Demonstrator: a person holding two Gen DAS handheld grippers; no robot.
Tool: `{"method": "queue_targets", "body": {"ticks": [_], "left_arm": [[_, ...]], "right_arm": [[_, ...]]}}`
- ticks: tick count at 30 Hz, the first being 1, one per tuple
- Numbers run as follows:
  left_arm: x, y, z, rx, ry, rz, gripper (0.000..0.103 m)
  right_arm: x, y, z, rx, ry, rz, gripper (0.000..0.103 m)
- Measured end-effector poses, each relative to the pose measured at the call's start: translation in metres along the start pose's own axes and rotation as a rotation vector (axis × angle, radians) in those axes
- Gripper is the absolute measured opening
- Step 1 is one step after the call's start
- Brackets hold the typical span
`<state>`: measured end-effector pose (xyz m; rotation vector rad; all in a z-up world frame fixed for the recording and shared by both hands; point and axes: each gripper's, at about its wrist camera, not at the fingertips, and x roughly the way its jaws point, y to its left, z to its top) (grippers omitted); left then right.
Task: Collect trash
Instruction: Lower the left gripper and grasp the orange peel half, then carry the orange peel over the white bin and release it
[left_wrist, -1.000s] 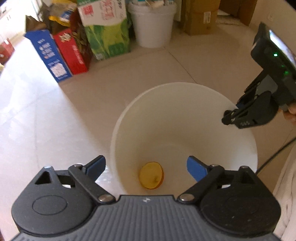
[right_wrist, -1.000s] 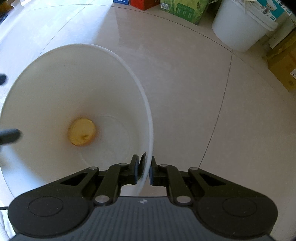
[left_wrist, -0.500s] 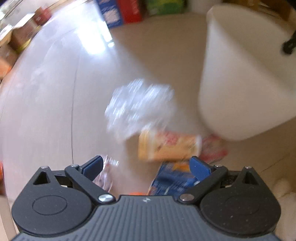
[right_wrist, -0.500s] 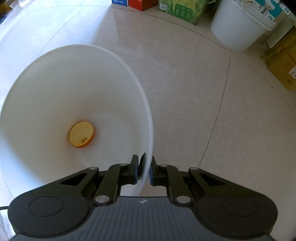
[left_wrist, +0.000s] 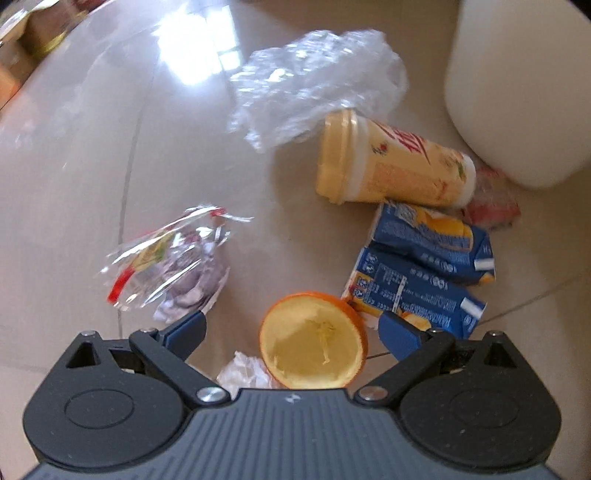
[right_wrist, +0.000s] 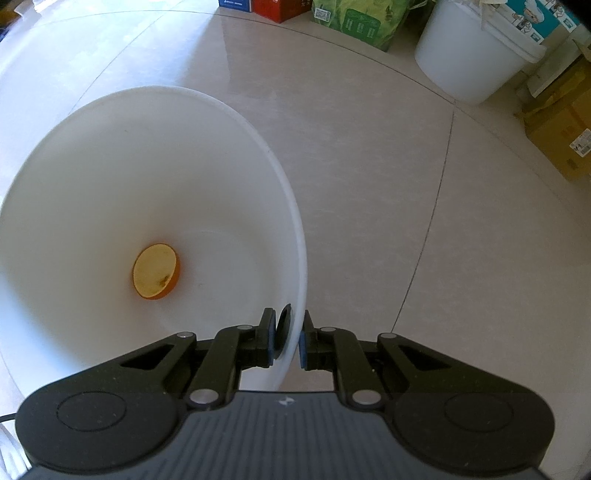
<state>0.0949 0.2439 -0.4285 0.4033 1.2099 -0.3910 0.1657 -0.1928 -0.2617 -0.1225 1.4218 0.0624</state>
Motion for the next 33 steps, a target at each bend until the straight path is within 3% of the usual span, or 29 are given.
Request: {"method": "queue_targets", "body": {"ticks": [7,13,15,19,26,33], "left_arm": [[0.020,0.007,-0.015,0.027,0.018,-0.072,0.099],[0.042,0.001,-0.025,0.075,0.040,-0.074,0.099],[0.045,-0.003,-0.027,0.082,0.020,-0.081,0.095],[0.046,-0.005,-0.029,0.068,0.002,-0.126,0.077],[0.038,0.000,-0.026,0.075,0.020,-0.117,0.074],[0.006,0.009,-0.012,0.116,0.017,-0.095,0.073]], "right_arm": [[0.001,0.000,0.002,-0.001,0.006,-0.002,0.015],[0.001,0.000,0.004,0.004,0.009,-0.002,0.015],[0.001,0.001,0.004,0.003,0.011,-0.005,0.015],[0.002,0.003,0.005,0.002,0.014,-0.012,0.015],[0.002,0.004,0.005,0.008,0.014,-0.014,0.016],[0.003,0.002,0.006,0.012,0.015,-0.010,0.015]]}}
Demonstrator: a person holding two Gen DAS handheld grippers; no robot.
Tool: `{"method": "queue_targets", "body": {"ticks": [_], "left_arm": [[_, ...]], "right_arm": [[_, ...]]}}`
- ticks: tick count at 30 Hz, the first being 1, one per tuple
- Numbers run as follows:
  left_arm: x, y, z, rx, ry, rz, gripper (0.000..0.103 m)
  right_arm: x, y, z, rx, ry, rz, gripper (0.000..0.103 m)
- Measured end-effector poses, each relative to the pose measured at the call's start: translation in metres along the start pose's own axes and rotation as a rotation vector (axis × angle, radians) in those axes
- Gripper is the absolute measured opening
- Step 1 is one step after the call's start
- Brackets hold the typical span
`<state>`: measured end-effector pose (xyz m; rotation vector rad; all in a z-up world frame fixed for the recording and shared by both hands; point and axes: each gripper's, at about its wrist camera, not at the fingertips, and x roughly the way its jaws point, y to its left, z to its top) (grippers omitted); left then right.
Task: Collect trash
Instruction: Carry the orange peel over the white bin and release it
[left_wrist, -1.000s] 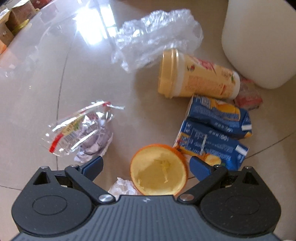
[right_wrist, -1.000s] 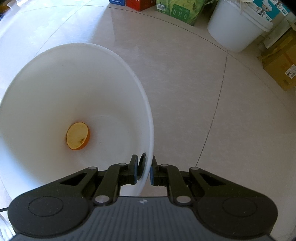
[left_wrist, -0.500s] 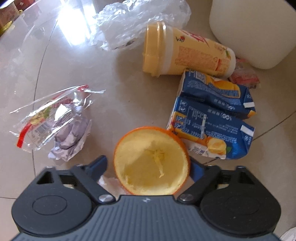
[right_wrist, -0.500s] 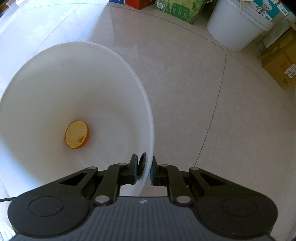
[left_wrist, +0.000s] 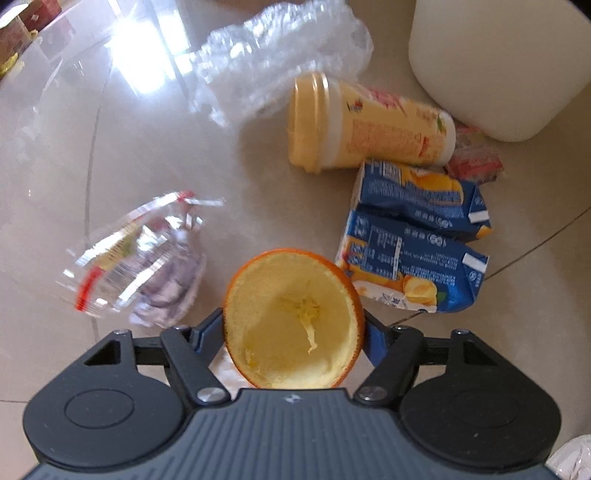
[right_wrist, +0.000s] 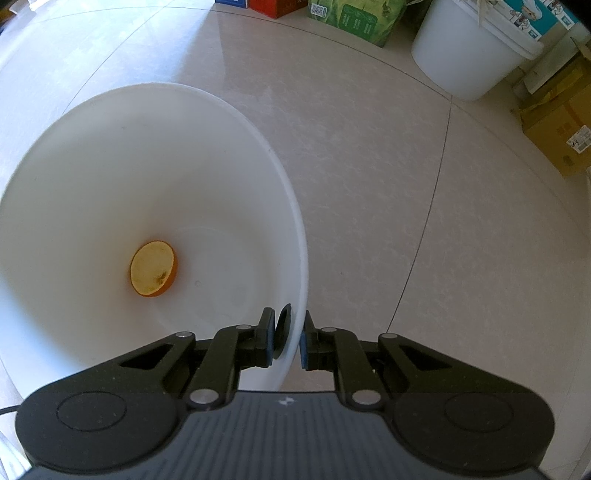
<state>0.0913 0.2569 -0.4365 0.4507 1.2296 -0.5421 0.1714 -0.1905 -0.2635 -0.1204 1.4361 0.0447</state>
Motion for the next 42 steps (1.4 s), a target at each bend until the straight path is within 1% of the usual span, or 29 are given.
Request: {"method": "queue_targets", "body": {"ticks": [3,5,7,10,14,17,20,23,27,29,32,36,37,39,40,42], "left_arm": [[-0.023,0.008,0.013,0.015,-0.013,0.017,0.073],[-0.039,0.012,0.025,0.007,-0.018,0.029,0.073],[-0.059,0.018,0.038,-0.002,-0.032,0.019,0.073],[-0.089,0.016,0.063,0.016,-0.059,0.015,0.073],[-0.131,0.003,0.104,0.081,-0.105,-0.005,0.073],[-0.158,-0.012,0.139,0.120,-0.135,-0.043,0.073],[-0.179,-0.033,0.175,0.175,-0.165,-0.071,0.073],[-0.198,-0.060,0.211,0.248,-0.199,-0.077,0.073],[-0.204,-0.098,0.255,0.316,-0.198,-0.089,0.073],[-0.202,-0.119,0.271,0.348,-0.200,-0.098,0.073],[-0.191,-0.134,0.291,0.378,-0.177,-0.115,0.073],[-0.175,-0.146,0.300,0.414,-0.156,-0.134,0.074],[-0.173,-0.149,0.301,0.421,-0.151,-0.135,0.076],[-0.167,-0.150,0.303,0.426,-0.137,-0.131,0.077],[-0.165,-0.152,0.304,0.431,-0.132,-0.126,0.078],[-0.169,-0.155,0.300,0.442,-0.147,-0.120,0.082]], "right_arm": [[0.000,0.000,0.000,0.002,0.001,-0.001,0.015],[0.000,0.000,0.000,0.001,0.003,-0.004,0.015],[0.001,0.000,0.000,0.006,0.003,-0.003,0.015],[0.001,-0.002,0.000,0.015,0.002,0.000,0.015],[0.001,-0.003,0.000,0.021,0.000,-0.002,0.015],[0.001,-0.005,0.000,0.028,-0.001,-0.001,0.015],[0.001,-0.006,-0.001,0.032,-0.005,0.000,0.015],[0.000,-0.007,-0.001,0.036,-0.004,0.002,0.015],[0.000,-0.009,-0.001,0.036,-0.002,0.006,0.015],[0.000,-0.010,-0.001,0.037,-0.001,0.008,0.015],[0.000,-0.010,0.000,0.034,-0.002,0.009,0.015],[0.000,-0.011,0.000,0.033,-0.004,0.009,0.015],[0.001,-0.011,0.000,0.032,-0.005,0.009,0.015],[0.001,-0.011,-0.001,0.031,-0.007,0.008,0.015],[0.001,-0.011,-0.001,0.030,-0.007,0.008,0.015],[0.000,-0.010,-0.002,0.031,-0.007,0.007,0.015]]}}
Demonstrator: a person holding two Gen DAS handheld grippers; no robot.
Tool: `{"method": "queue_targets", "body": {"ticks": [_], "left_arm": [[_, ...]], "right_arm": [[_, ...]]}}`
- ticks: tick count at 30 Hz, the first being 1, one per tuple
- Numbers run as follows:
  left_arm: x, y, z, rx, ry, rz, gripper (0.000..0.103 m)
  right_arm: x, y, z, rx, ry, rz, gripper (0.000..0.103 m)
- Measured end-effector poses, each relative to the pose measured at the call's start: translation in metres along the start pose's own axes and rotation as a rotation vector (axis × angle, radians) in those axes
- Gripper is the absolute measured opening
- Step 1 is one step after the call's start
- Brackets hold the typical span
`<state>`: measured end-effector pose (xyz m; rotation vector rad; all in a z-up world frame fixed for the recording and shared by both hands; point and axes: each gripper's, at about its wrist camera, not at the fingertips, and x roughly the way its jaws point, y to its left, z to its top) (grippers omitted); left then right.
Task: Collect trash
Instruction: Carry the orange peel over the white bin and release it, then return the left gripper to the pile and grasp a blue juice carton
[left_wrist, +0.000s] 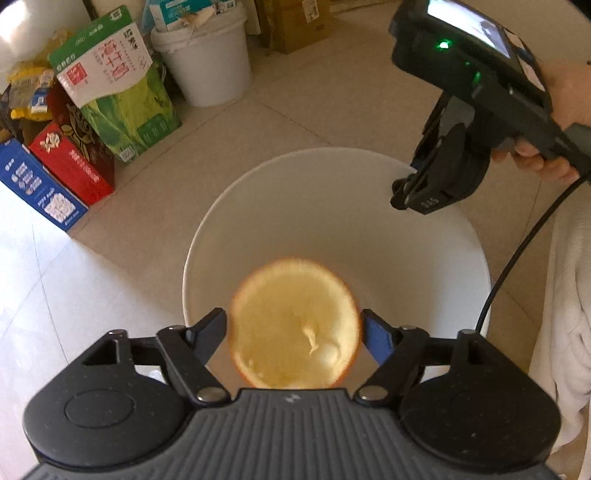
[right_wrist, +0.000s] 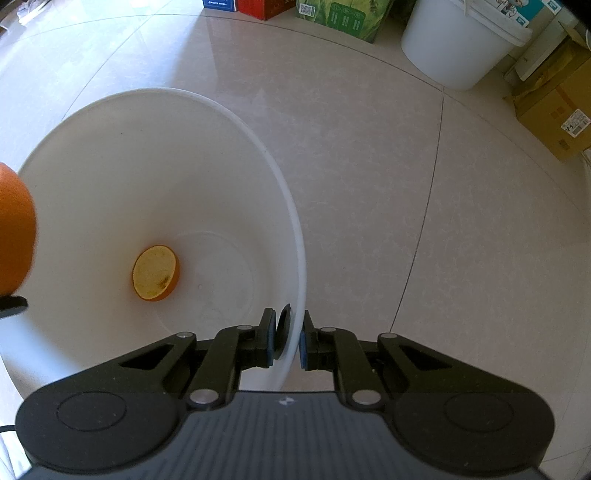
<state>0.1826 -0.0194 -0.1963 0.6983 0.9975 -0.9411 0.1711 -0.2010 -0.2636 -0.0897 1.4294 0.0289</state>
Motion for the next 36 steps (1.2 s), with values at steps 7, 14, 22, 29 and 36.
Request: {"method": "queue_targets", "body": {"ticks": [7,14,22,29,36], "left_arm": [[-0.008,-0.004,0.000,0.010,-0.026,0.010,0.090],[-0.012,0.004,-0.009,-0.024,-0.027,0.047,0.090],[-0.040,0.038,-0.063,-0.148,-0.037,0.143,0.097],[-0.017,0.059,-0.146,-0.325,0.040,0.179,0.100],[0.050,0.048,-0.228,-0.458,0.115,0.151,0.100]], "right_arm": [[0.000,0.002,0.000,-0.003,0.005,-0.003,0.015],[-0.001,0.002,0.001,-0.004,0.004,-0.003,0.015],[0.000,0.001,0.000,-0.007,0.005,0.002,0.015],[0.000,0.000,-0.001,-0.009,0.000,0.004,0.015],[0.001,0.002,-0.002,-0.005,-0.002,0.002,0.015]]}}
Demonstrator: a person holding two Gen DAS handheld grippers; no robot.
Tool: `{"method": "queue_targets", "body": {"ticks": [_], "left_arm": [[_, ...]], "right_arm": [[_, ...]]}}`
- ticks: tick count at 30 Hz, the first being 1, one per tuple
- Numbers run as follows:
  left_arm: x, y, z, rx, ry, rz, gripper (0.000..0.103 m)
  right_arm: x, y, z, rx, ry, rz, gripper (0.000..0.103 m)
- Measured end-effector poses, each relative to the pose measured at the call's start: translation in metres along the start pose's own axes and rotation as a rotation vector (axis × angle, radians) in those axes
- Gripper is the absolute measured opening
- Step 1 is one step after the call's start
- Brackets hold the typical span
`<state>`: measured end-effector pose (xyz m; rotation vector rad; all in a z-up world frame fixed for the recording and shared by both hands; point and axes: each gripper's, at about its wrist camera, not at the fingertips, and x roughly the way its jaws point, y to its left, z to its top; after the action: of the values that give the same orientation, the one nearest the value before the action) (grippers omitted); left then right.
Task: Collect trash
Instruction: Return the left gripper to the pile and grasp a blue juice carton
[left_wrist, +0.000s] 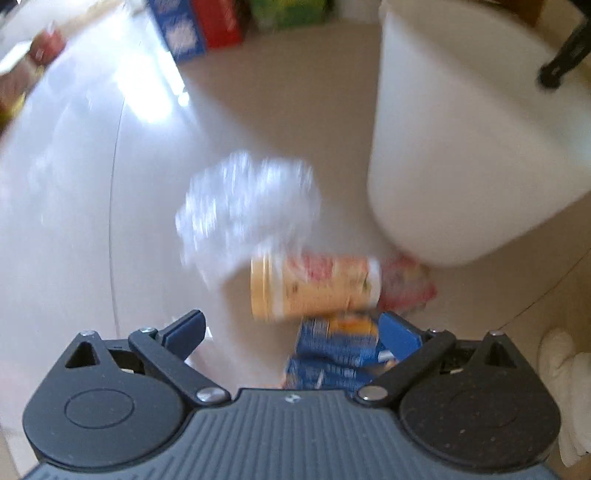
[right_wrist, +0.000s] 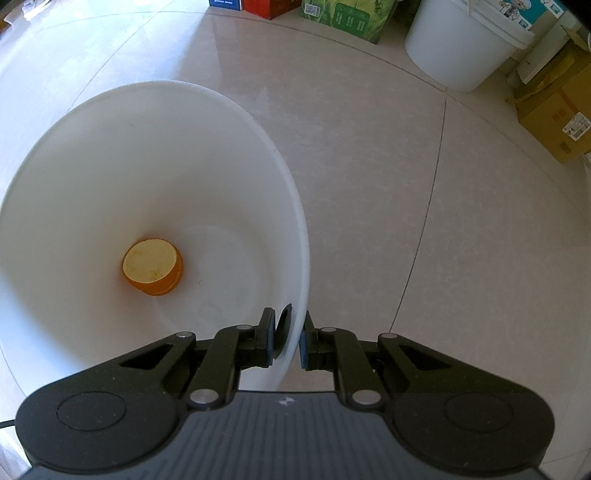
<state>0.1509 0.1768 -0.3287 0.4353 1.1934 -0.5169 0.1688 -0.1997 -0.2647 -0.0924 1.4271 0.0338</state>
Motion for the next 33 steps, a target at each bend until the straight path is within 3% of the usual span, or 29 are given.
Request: {"method": "queue_targets", "body": {"ticks": [5,10,16,22,27,31,33], "left_arm": [[0.062,0.017,-0.040,-0.264,0.097,0.015,0.099],[0.086,0.002,-0.072,-0.443,0.129,-0.001,0.099],[0.101,-0.021,-0.093,-0.514,0.171,0.042,0.100],[0.105,-0.020,-0.105,-0.638,0.134,0.032,0.100],[0.100,-0.021,-0.113,-0.612,0.139,0.048,0.103],[0.096,-0.007,-0.126,-0.600,0.207,0.163,0.102],[0.093,0.001,-0.133,-0.643,0.222,0.168,0.100]], "right_arm": [[0.000,0.001,0.000,0.000,0.001,-0.007,0.015],[0.001,0.004,0.001,0.001,0.004,-0.015,0.016],[0.002,0.004,0.001,0.004,0.008,-0.012,0.016],[0.001,0.001,0.000,0.011,-0.003,-0.004,0.016],[0.000,-0.003,-0.002,0.012,-0.009,0.003,0.015],[-0.001,-0.003,-0.003,0.011,-0.011,0.005,0.015],[-0.001,-0.004,-0.004,0.012,-0.012,0.006,0.015]]}}
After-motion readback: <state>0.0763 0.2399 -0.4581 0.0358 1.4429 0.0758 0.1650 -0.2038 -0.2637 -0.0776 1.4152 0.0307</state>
